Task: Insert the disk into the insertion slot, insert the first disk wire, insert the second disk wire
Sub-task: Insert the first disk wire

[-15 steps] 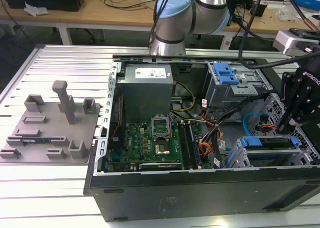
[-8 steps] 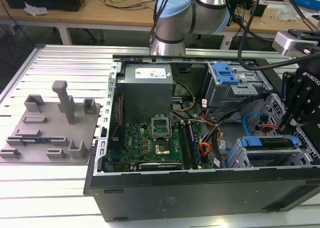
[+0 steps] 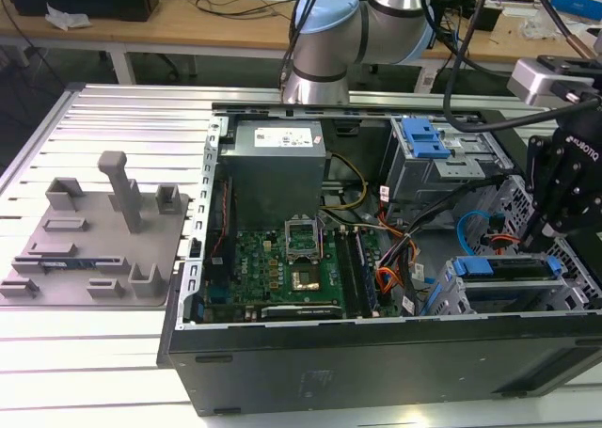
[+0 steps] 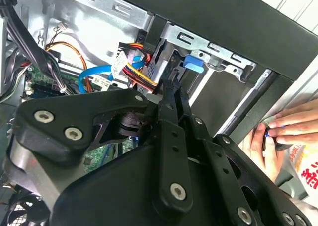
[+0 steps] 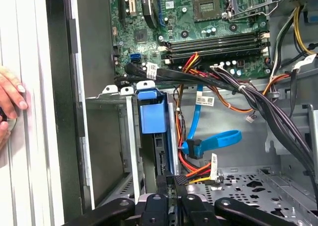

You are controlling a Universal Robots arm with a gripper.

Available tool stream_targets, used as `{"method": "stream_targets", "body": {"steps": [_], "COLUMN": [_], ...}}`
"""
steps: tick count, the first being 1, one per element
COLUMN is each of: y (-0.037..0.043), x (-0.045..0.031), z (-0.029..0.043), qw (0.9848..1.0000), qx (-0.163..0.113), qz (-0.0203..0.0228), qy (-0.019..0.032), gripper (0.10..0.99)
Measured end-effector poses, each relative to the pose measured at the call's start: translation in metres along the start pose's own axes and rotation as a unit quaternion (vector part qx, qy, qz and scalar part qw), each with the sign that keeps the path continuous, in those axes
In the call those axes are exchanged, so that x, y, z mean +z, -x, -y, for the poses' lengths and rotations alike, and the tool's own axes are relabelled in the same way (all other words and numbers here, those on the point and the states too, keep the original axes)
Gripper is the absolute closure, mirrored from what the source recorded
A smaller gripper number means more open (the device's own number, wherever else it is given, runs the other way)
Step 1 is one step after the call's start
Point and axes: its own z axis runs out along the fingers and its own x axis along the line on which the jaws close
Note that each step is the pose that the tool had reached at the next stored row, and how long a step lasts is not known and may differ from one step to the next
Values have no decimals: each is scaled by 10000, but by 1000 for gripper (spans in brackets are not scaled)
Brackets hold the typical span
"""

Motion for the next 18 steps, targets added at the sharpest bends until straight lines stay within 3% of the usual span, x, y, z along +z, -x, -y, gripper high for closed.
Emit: {"method": "stream_targets", "body": {"steps": [18], "y": [-7], "x": [23], "z": [11], "qw": [10000], "qx": [0], "qz": [0], "qy": [0], "gripper": [918]}}
